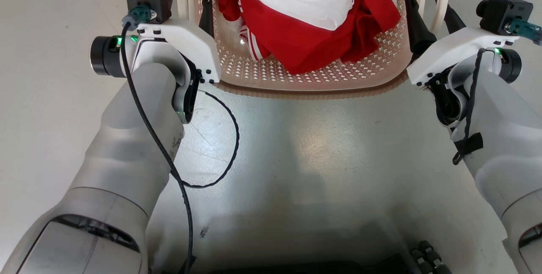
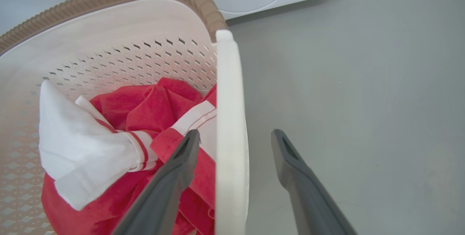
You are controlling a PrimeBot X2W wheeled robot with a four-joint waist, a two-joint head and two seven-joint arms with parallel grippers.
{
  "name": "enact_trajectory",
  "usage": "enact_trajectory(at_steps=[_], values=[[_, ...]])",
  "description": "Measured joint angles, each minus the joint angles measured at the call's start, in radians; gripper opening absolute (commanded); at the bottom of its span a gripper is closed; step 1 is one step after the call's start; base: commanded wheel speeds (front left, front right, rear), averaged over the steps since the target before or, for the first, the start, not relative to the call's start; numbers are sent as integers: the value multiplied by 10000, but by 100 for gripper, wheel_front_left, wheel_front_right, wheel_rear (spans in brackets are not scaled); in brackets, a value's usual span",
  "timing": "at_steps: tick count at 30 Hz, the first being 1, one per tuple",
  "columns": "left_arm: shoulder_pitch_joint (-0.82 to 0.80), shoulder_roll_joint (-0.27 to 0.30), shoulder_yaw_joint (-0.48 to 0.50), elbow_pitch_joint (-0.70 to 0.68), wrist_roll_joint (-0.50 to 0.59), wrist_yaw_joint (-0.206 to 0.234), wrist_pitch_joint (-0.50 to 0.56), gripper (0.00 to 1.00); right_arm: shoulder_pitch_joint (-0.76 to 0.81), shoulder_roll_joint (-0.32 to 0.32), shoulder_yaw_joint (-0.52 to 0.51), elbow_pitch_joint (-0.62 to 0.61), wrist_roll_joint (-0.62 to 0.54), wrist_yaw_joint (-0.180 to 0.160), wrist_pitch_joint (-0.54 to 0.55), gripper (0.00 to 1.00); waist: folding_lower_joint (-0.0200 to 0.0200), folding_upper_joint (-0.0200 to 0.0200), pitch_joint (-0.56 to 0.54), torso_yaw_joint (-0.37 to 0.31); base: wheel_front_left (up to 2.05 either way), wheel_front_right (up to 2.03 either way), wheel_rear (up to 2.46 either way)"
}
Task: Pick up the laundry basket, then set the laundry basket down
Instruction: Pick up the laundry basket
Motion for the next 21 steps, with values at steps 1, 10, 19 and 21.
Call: enact_trajectory(at_steps=[1,10,19,21], values=[[-22,0,-36,31,0,0,0,100,-5,-19,58,4,40,0,0,100,0,0,5,-1,0,0,0],[-323,-10,-508,284,4,79,-4,0,-221,-29,506,104,378,0,-13,0,0,0,87,-49,0,0,0],[-370,-2,-775,476,-194,165,2,0,-233,12,936,286,708,-2,-42,0,0,0,-115,-107,0,0,0],[-366,-2,-859,558,-288,165,4,0,-228,17,1057,341,711,-2,-42,0,0,0,-226,-110,0,0,0]])
